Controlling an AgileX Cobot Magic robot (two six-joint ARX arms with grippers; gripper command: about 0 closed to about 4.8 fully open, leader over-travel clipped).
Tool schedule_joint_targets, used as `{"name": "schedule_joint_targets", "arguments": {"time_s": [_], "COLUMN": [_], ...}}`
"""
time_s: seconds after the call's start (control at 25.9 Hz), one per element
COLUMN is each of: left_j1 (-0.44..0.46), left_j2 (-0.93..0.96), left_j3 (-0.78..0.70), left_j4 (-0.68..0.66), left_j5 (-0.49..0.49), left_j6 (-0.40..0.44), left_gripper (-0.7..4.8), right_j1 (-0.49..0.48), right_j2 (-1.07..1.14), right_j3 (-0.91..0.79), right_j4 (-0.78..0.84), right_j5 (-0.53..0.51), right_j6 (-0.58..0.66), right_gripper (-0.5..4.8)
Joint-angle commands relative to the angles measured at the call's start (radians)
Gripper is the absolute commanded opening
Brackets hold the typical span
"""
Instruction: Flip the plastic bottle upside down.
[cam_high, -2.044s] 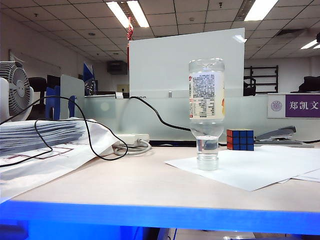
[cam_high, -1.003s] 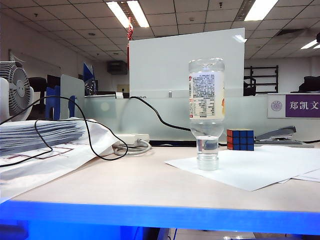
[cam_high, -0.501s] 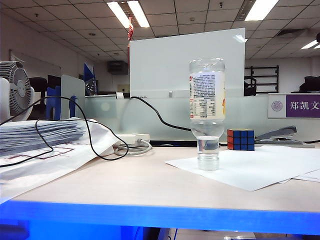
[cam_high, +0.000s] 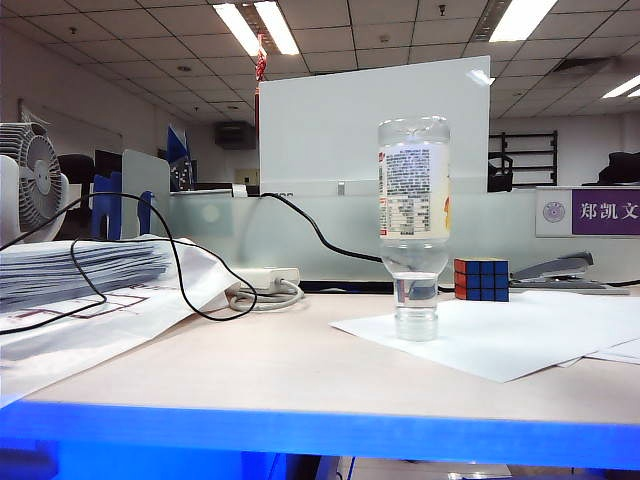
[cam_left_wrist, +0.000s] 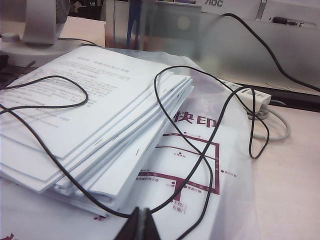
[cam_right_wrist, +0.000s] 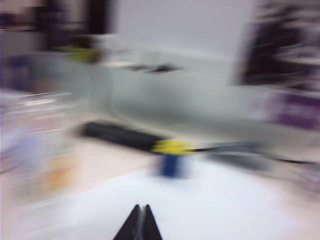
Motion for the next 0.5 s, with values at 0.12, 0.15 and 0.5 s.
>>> {"name": "schedule_joint_targets", "arguments": {"time_s": [0.12, 0.15, 0.5], "left_j1": [0.003, 0.003, 0.003], "left_j2": [-0.002, -0.002, -0.002], "left_j3": [0.001, 0.001, 0.001], "left_j4": [0.014, 0.014, 0.014], "left_j5": [0.002, 0.003, 0.003], "left_j6": [-0.003, -0.002, -0.002], "left_gripper": [-0.05, -0.05, -0.05], "right_j1": [-0.431, -0.501, -0.519], "right_j2": [-0.058, -0.074, -0.136], "right_j3": [-0.006, -0.006, -0.056], "right_j4": [0.006, -0.013, -0.151], "right_j5": [-0.151, -0.226, -0.28], "right_j6": [0.049, 0.05, 0.166], "right_gripper": [-0.05, -0.05, -0.05]}}
